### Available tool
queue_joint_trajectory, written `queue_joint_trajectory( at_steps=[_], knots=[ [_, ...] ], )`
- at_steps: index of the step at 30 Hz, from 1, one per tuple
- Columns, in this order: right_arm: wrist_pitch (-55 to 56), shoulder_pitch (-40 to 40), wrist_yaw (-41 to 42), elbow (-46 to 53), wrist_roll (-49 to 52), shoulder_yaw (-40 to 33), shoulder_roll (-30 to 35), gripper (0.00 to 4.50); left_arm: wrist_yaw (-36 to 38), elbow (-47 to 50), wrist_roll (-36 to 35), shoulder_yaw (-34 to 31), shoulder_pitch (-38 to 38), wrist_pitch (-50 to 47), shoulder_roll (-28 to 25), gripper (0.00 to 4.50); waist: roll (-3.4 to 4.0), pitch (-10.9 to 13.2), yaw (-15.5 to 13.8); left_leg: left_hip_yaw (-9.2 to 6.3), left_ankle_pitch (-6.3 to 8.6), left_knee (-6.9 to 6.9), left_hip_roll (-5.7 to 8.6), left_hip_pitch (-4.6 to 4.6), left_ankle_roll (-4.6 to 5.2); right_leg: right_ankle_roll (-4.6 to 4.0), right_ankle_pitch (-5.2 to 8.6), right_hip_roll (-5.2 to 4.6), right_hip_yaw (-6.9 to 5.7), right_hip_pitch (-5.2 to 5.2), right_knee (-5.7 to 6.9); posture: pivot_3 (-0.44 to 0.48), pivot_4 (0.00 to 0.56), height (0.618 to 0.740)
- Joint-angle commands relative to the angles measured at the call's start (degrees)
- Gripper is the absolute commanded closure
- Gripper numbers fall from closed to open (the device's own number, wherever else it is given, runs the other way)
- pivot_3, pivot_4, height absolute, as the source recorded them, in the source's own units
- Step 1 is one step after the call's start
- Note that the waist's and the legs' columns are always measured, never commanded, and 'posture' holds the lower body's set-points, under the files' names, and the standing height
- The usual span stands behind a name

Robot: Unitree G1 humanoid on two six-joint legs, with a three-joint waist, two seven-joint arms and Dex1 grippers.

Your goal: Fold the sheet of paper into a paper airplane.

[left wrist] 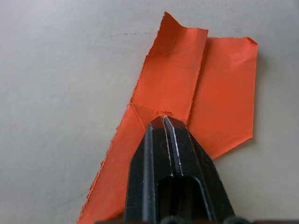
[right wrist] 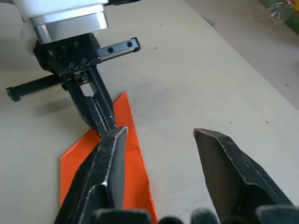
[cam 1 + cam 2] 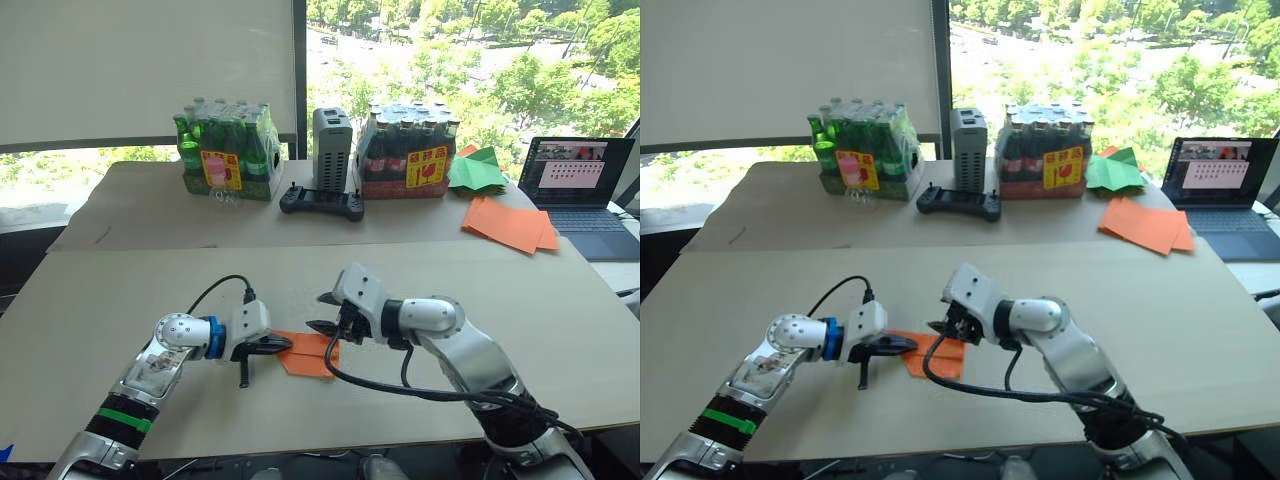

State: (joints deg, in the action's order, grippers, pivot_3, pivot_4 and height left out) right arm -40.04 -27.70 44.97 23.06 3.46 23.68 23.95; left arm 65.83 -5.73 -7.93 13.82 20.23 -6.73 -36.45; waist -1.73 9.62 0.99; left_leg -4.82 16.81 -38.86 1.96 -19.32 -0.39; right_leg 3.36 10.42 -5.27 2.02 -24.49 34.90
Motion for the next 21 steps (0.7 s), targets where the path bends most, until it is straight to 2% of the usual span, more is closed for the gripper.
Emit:
queue_joint_trajectory(
  at_steps=[1,4,15,21],
  knots=[
    [3.91,0.14,0.03,-1.00,-2.23,4.24,0.10,3.39,0.17,1.40,1.22,2.28,-0.96,-2.33,0.52,4.50,0.00,0.00,0.02,0.00,0.00,0.00,0.00,0.00,0.00,0.00,0.00,0.00,0.00,0.00,0.00,0.000,0.150,0.723],
    [5.92,-0.09,0.11,-4.62,-4.13,6.91,0.47,4.43,0.04,1.91,1.28,2.41,-0.71,-3.02,0.75,4.50,0.00,0.00,0.04,0.02,0.00,-0.01,0.00,0.00,0.00,0.00,0.00,0.00,0.01,0.00,0.00,0.000,0.150,0.723],
    [7.51,0.69,0.92,-10.72,-7.09,9.27,1.65,4.47,-0.27,2.43,1.95,2.23,-1.34,-3.50,0.15,4.50,0.00,0.00,0.03,0.01,0.00,0.00,0.00,0.02,0.00,-0.01,0.00,0.01,0.01,0.01,0.00,0.000,0.150,0.723],
    [3.05,1.61,1.17,-12.02,-7.76,9.18,2.51,4.47,-0.37,2.54,2.24,2.05,-1.36,-3.69,-0.09,4.50,0.00,0.00,0.01,0.01,0.00,0.00,-0.01,0.04,0.00,-0.01,0.00,0.01,0.00,0.04,0.01,0.000,0.150,0.723]
  ],
)
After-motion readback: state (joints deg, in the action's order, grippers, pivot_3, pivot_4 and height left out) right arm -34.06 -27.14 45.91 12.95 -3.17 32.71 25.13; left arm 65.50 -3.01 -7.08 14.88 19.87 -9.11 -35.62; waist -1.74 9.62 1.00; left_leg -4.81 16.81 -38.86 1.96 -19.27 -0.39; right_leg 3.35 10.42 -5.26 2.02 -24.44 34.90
